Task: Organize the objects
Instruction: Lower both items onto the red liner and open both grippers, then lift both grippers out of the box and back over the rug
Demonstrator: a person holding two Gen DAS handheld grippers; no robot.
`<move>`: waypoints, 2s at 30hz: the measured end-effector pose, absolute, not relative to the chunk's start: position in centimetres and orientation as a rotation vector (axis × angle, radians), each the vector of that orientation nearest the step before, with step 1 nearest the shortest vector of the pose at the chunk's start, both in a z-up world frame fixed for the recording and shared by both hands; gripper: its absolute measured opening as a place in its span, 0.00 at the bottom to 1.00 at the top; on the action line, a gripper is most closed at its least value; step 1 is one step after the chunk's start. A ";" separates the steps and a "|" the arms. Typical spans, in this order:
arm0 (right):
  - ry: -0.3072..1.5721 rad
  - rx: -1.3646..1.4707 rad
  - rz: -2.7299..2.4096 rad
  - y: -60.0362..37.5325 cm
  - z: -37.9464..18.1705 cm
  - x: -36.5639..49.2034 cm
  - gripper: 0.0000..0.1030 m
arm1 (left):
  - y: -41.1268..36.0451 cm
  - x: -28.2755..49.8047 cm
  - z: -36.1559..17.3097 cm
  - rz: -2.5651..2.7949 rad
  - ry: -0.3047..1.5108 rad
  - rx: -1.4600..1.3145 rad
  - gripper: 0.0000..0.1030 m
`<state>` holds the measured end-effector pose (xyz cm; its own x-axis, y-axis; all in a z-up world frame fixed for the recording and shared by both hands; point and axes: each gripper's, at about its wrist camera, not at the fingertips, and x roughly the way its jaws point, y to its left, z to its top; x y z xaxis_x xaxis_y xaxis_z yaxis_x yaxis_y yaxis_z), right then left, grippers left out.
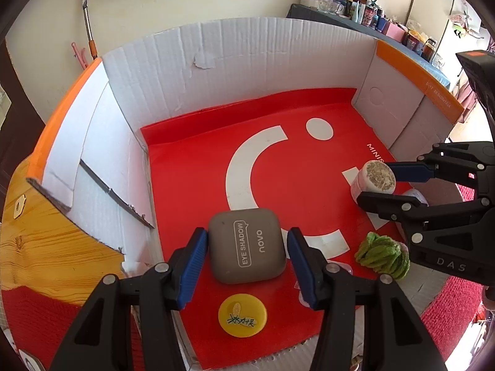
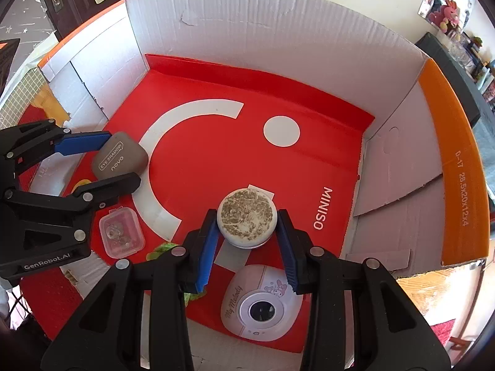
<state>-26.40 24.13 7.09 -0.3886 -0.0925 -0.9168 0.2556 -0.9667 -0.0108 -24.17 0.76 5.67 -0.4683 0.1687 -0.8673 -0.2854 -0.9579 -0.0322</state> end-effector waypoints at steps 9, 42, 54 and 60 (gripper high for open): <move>0.204 1.569 -2.467 24.4 8.4 -25.7 0.36 | 0.3 -23.4 7.0 2.475 0.118 -1.403 0.53; 0.168 1.034 -2.724 21.9 15.5 -15.0 0.72 | 1.6 -14.0 13.5 2.591 0.069 -0.952 0.73; 0.213 0.879 -2.905 20.6 13.5 -9.6 0.82 | 0.7 -9.5 12.2 2.676 0.045 -0.880 0.84; 0.151 0.929 -2.906 20.0 11.1 -9.0 0.85 | 0.5 -8.1 10.3 2.678 0.006 -0.911 0.85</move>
